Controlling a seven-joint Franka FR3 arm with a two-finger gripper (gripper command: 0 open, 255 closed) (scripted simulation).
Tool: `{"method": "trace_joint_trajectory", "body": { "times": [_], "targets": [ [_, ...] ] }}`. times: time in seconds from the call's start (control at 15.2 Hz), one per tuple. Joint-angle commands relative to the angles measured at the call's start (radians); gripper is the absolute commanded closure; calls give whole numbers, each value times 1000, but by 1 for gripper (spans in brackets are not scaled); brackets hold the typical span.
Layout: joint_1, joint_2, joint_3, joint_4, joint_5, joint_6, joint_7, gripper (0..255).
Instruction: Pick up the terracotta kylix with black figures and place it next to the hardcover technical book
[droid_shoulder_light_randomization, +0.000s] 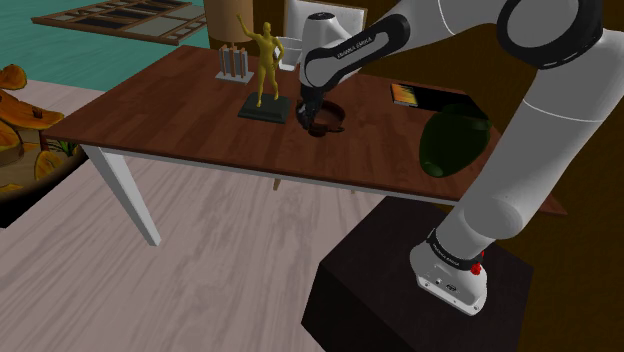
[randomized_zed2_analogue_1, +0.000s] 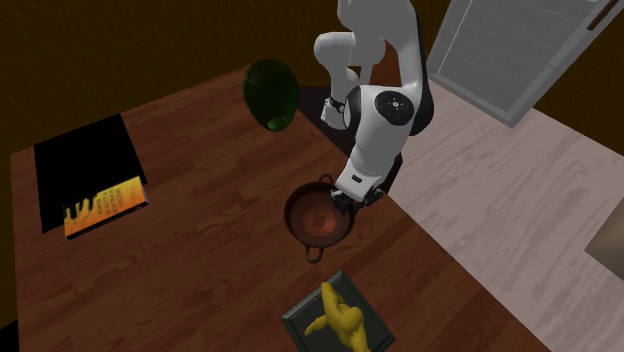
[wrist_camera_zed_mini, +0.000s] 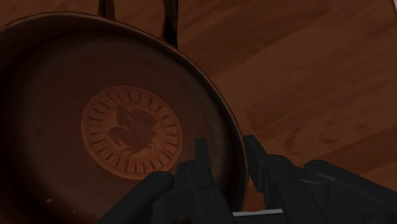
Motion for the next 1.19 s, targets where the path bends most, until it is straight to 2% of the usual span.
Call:
{"method": "trace_joint_trajectory", "body": {
  "times": [0.0, 0.4, 1.12],
  "targets": [
    [0, 0, 0, 0, 0, 0, 0, 255],
    [0, 0, 0, 0, 0, 0, 0, 255],
    [1, -68, 3, 70, 15, -137, -20, 255]
  ]
}}
